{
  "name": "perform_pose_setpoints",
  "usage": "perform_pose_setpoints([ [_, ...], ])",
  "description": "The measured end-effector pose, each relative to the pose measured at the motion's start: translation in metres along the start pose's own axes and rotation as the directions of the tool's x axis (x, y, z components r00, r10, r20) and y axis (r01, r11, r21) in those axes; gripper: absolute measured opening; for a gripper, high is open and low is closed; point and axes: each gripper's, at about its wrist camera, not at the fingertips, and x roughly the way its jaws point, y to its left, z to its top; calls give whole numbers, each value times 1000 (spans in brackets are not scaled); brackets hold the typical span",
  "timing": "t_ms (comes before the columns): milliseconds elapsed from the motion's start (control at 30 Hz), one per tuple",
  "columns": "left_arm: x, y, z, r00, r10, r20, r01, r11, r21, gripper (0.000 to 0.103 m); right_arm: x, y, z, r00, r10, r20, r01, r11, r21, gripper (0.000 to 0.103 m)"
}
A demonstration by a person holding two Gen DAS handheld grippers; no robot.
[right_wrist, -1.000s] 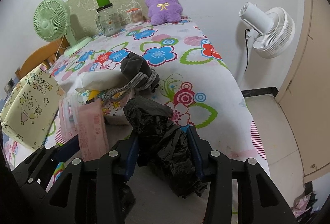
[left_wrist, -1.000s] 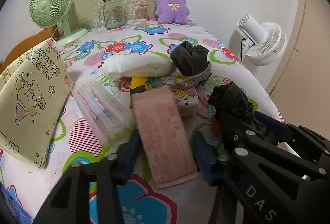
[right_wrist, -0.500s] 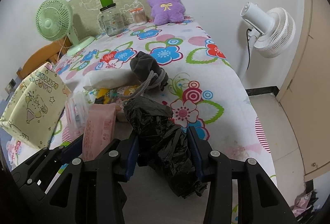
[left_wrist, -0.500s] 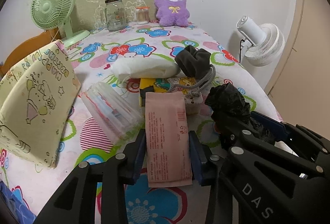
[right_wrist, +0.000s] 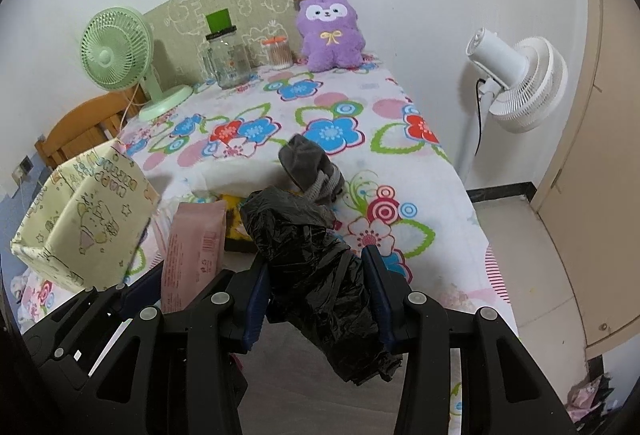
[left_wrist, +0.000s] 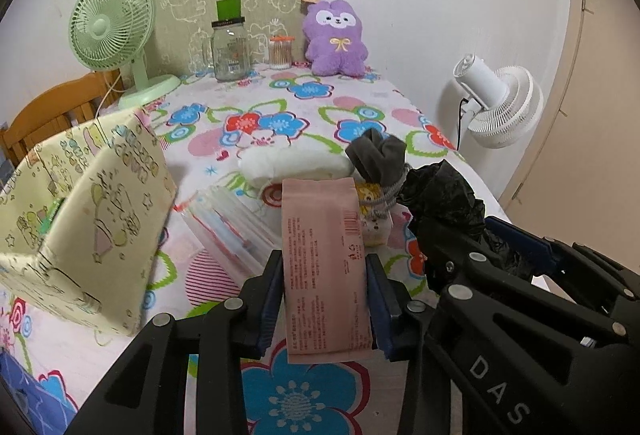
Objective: Organize soft objects
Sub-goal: 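Carry the pink packet in the left tool and black bag in the right tool toward the box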
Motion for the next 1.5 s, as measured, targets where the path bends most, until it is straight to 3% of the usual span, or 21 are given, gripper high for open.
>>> perform_pose_setpoints([
  [867, -56, 18, 44, 996, -17, 92, 12, 999, 48, 40, -57, 34, 39, 995, -1, 100, 2, 1000, -5, 48],
  [1500, -77, 73, 63, 990, 18, 141, -21, 1000, 22, 40, -69, 91, 60, 990, 38, 137, -30, 997, -66, 48],
])
